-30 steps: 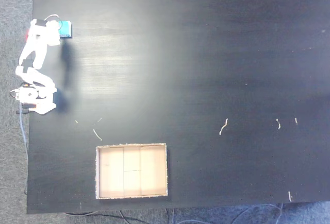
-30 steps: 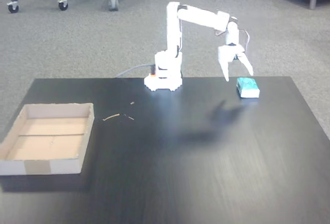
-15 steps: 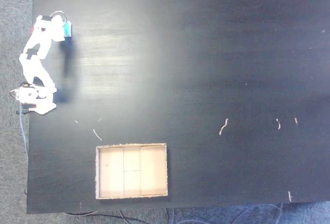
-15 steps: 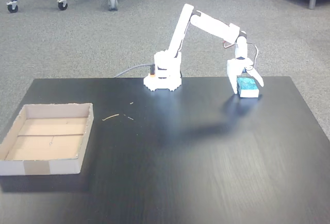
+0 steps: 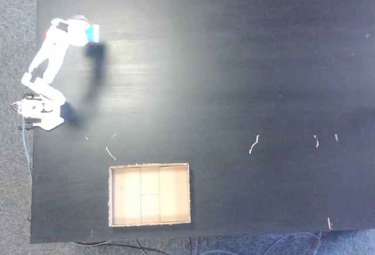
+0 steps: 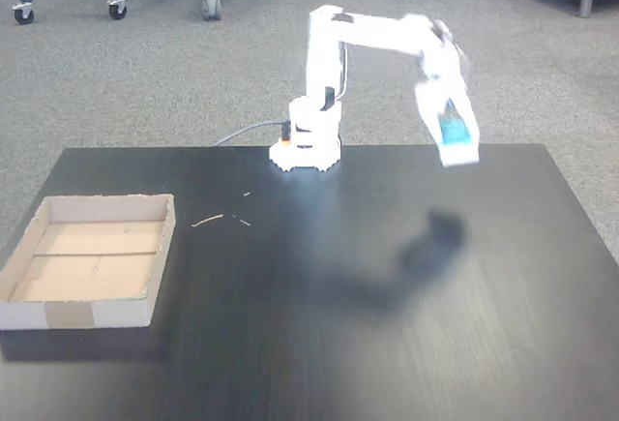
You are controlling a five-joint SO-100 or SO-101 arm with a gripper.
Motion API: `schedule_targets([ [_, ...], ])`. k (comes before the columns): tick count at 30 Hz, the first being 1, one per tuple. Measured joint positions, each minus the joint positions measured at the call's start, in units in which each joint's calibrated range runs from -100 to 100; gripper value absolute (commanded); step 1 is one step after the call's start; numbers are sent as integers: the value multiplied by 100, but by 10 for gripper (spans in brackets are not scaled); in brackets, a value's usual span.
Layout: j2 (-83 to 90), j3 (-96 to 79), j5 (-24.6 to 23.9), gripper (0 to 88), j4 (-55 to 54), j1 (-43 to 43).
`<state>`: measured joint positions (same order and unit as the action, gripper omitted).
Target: Pick the green block and drop it in the box on the right.
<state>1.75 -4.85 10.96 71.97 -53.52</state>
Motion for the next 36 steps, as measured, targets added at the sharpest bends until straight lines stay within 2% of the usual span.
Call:
schedule_targets([
  [3,1437,498,220,136,532,1564],
  [6,2473,739,464,140,499,3428],
  [10,3576,-356,840,142,-725,5973],
  [14,3960,-2047,1031,146,-2505,7388],
  [17,3409,-1834,1026,147,-2819,7844],
  [24,443,748,957,146,-2803,8750],
  [31,-2231,2466,952,144,-2932,8952],
  [36,-3333,3863,972,168,-2247,8982],
])
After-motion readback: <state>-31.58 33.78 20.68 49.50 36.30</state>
